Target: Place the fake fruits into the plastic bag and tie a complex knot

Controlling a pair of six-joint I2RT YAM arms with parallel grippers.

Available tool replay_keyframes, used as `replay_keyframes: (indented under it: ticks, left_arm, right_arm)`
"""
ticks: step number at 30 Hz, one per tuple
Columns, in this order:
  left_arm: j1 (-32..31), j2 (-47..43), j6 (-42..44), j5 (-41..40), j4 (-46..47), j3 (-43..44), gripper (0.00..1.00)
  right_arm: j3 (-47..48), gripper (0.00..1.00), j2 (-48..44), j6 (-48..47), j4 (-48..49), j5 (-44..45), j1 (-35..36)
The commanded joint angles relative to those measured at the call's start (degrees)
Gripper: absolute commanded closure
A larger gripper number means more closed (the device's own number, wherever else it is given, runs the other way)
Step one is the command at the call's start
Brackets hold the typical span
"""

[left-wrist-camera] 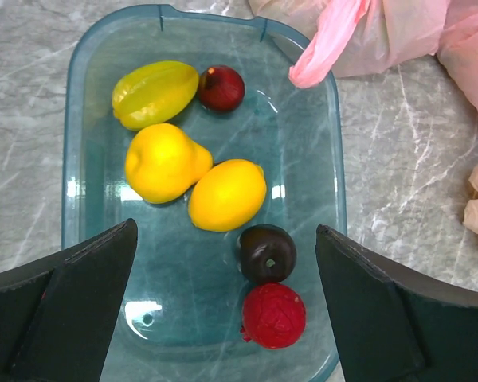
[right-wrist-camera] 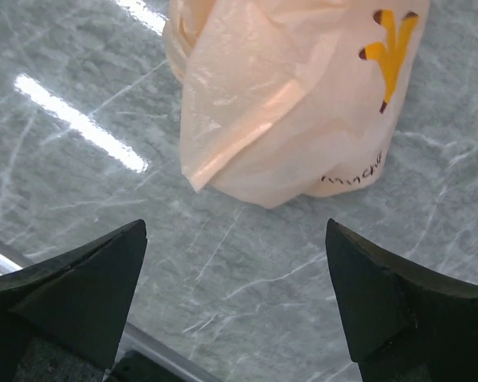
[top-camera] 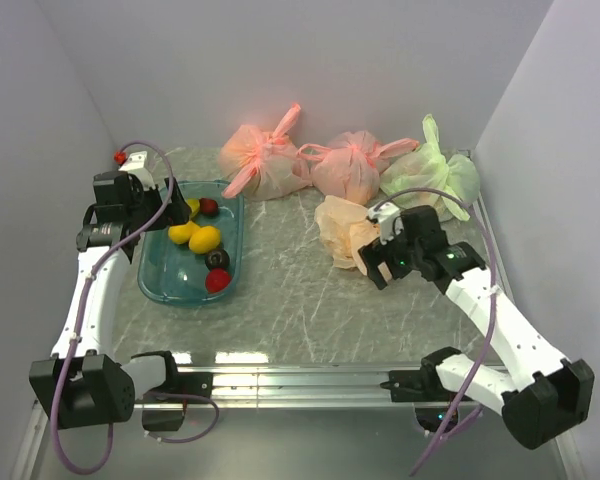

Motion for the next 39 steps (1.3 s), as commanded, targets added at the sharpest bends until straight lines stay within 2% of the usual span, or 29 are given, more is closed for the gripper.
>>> replay_keyframes:
  ticks: [1,3,8,14,18,21,22,23,24,25,27,28,31,32,34,39]
  left_arm:
    - [-0.3,-1.3,1.7,-1.4,1.1,1.9,0.01]
    - [-0.3,-0.8,1.5,-0.7,1.0,2.5,0.01]
    - [-0.2,2.1,-0.2,-2.0,0.1,4.4,0.01]
    - [-0.3,1.8,-0.7,-3.2,1.5,4.2,0.01]
    - [-0.2,-0.4,0.5,-1.9,2.9,3.2,0.01]
    - [-0.2,-1.5,2.2,2.0,2.3,2.8,0.01]
    - [-0.3,-2.2,3.5,3.4,2.4,2.5,0.01]
    - [-0.2,-2.7,3.7,7.3,3.0,1.5,0.01]
    - [-0.3,-3.4,3.8,9.5,3.6,0.7,0.01]
    - [-0.2,-5.0,5.0,12.1,4.2,-0.3,0.01]
    - [-0.5,-6.9,6.6,20.1,7.3,-3.8,0.01]
    - [-1.1,-8.8,7.9,21.5,8.9,-5.2,0.01]
    - [-3.7,-10.7,14.4,23.7,10.8,-7.8,0.01]
    - [-4.1,-11.0,16.5,25.0,10.7,-8.0,0.01]
    - [-5.7,-11.5,23.2,28.4,9.8,-7.9,0.01]
    - [-10.7,-13.2,36.5,33.4,10.4,-8.9,0.01]
  right_arm:
    - [1.1,0.00,2.3,-2.1,4.9,12.2,7.1]
    - [1.3,0.00,3.3,-2.2,6.9,17.9,10.1]
    - [4.0,0.00,8.6,1.1,7.2,24.8,17.0]
    - [5.1,0.00,17.8,3.7,7.6,32.8,19.6]
    - [5.1,0.02,22.9,5.6,7.7,31.7,19.1]
    - [5.5,0.15,23.5,6.3,8.7,29.4,17.0]
    - [5.9,0.29,23.1,5.9,8.9,28.7,16.0]
    - [6.3,0.36,22.8,5.5,9.0,27.8,15.3]
    - [7.6,0.44,22.4,5.3,9.0,25.2,15.0]
    - [8.4,0.64,21.4,4.3,8.8,23.2,14.4]
    - [11.6,0.88,20.5,3.7,7.2,17.3,12.1]
    - [12.7,1.00,19.5,3.4,6.6,11.3,11.2]
    - [17.0,1.00,18.0,2.6,3.8,-0.5,6.5]
    - [18.1,1.00,17.7,2.1,3.0,-8.7,5.2]
    - [20.5,1.00,17.0,1.6,0.7,-18.7,1.7]
    - [22.5,1.00,17.0,1.5,-3.4,-29.8,-0.9]
